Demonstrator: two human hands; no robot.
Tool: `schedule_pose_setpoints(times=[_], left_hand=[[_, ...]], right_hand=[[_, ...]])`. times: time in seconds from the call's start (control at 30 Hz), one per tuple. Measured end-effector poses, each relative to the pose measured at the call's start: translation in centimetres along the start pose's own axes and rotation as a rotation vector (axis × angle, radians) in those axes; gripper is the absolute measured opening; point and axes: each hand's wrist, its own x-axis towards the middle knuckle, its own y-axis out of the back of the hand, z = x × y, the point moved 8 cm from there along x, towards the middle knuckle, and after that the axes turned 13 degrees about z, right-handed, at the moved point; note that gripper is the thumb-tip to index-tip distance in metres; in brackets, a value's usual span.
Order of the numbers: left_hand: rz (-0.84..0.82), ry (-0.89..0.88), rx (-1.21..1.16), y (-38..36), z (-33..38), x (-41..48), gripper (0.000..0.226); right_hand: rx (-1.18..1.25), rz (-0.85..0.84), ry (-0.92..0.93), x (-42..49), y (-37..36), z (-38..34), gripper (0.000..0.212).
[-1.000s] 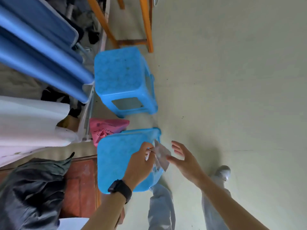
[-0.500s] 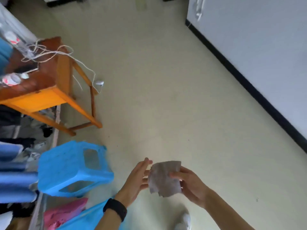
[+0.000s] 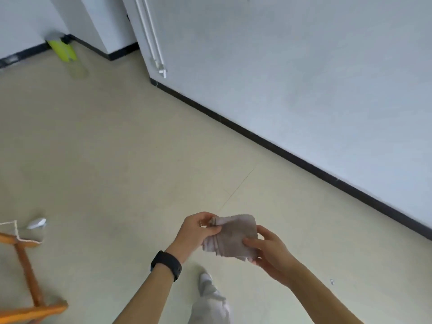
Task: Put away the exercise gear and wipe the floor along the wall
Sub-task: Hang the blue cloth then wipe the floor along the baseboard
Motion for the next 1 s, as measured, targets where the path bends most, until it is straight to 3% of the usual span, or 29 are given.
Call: schedule_pose_setpoints(times=[0.1,0.2,0.37,0.53,0.7,0.87,0.93,1.0], left_hand=[[-0.146,0.065,-0.047,-1.6,4.6,5.5,0.014],[-0.292,0.157,0.07,-4.2,7.8,10.3,0.019],[-0.539,0.238,0.198,-10.4,11.2,16.7,0.046],[-0.521,0.232,0.251,-17.6,13.3,25.7,0.023],[-0.488,0.37,0.291,-23.3,15.6,34.9,0.019],[-0.505,0.581,0.287,-25.9,18.0,43.3,0.019],[-0.512,0.598,0.307,-27.1,18.8,46.9,0.023],[-0.568,0.534,0.411,-28.7,19.7,50.1,0.014]], right_hand=[[0.127,0.079,0.037,3.3,-0.2,-5.0,0.028],[0.22,0.167,0.062,6.2,0.4,-9.0,0.026],[0.369,0.296,0.038,11.2,4.1,-12.1,0.027],[0.464,0.379,0.07,18.2,8.5,-15.2,0.03],[0.456,0.445,0.071,27.7,12.4,-20.7,0.032],[0.238,0.457,0.009,35.0,13.6,-26.2,0.032],[0.156,0.464,-0.016,37.8,14.1,-27.6,0.037],[0.151,0.447,-0.048,40.8,14.3,-28.4,0.031]])
